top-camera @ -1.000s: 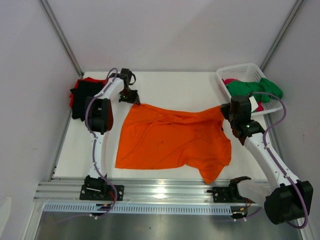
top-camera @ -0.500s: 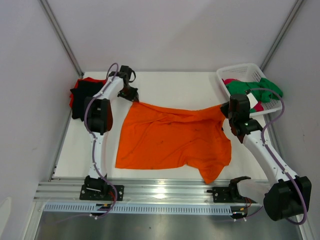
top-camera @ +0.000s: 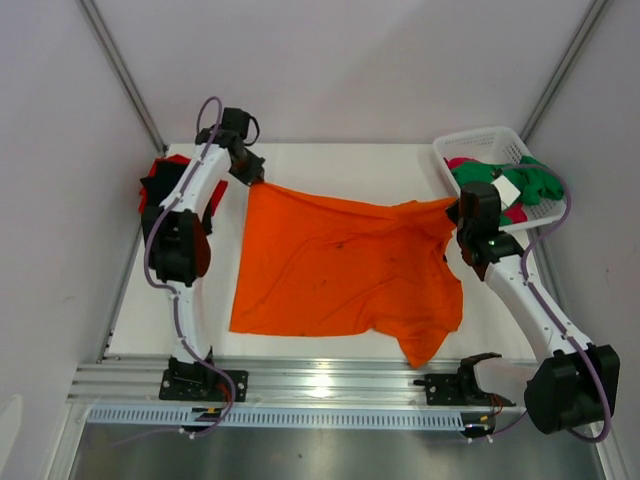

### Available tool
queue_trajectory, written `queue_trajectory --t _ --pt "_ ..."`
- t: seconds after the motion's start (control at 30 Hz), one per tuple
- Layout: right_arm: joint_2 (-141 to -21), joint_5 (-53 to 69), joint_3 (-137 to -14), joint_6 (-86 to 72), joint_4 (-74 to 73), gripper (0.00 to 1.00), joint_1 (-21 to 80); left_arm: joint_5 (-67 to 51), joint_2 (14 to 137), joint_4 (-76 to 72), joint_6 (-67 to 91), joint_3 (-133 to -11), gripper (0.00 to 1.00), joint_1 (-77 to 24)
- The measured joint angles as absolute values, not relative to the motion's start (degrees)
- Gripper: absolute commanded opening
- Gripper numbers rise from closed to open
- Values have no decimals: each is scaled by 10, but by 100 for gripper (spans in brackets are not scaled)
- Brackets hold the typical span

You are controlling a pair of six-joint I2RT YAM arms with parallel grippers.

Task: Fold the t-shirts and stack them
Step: Grap the side of the flattened tshirt furthest away from the robot with both arms

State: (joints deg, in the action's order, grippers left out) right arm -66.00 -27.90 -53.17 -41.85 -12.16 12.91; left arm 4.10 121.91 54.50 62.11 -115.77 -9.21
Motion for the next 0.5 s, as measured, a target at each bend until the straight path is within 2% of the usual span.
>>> queue_trajectory --t 0.5 --pt "-683 -295 -533 -370 -78 0 100 69 1113 553 584 -1071 0 -1"
